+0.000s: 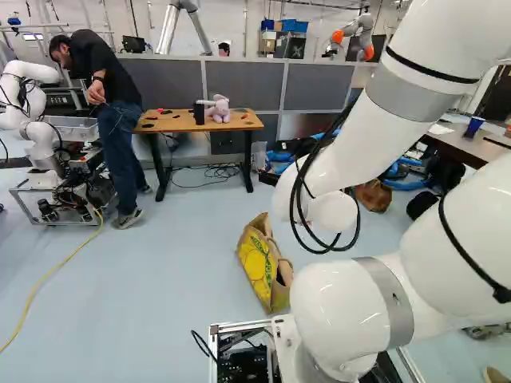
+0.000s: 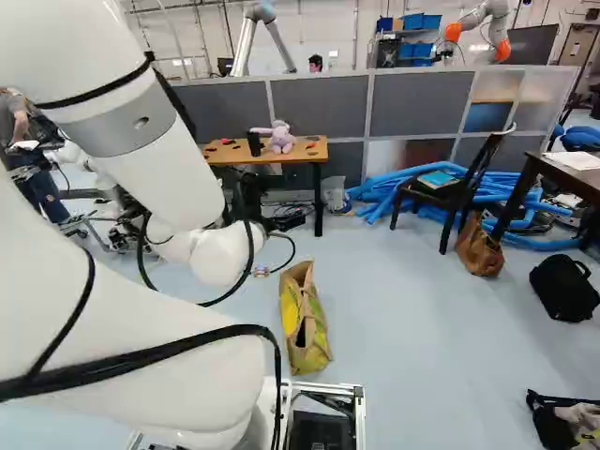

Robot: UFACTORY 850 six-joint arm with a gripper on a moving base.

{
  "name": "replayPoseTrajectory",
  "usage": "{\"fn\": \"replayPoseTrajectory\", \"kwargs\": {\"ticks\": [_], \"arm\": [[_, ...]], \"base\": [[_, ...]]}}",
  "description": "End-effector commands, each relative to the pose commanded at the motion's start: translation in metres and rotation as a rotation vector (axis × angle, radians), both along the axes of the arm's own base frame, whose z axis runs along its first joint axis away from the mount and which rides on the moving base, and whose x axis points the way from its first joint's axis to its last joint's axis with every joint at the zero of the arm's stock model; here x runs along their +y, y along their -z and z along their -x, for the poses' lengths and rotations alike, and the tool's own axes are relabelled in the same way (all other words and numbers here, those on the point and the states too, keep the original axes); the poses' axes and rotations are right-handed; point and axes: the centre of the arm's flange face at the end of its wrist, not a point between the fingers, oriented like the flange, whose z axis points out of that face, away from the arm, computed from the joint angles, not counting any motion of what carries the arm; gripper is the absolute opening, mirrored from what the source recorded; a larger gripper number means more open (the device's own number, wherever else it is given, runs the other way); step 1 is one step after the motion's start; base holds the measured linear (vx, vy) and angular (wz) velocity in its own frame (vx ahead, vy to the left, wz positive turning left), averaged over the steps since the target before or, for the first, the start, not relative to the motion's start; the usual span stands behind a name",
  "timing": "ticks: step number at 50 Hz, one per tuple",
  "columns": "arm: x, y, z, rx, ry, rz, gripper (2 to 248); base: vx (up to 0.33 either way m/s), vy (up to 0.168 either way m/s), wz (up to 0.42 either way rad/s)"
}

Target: Pick up the bag on the ground and place it on the table

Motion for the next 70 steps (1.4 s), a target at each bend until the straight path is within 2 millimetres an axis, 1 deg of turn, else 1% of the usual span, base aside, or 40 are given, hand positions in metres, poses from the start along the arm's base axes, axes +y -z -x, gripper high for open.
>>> {"fn": "replayPoseTrajectory", "kwargs": {"ticks": [10,16,42,70], "arm": [[0.000,-0.001,-0.005,0.002,0.000,0.000,247],[0.000,-0.001,-0.012,0.007,0.000,0.000,247],[0.000,0.002,-0.061,0.116,0.000,0.000,247],[0.000,0.019,-0.108,0.349,0.000,0.000,247]], "base": [[0.000,0.000,0.000],[0.000,0.000,0.000],[0.000,0.000,0.000],[0.000,0.000,0.000]]}}
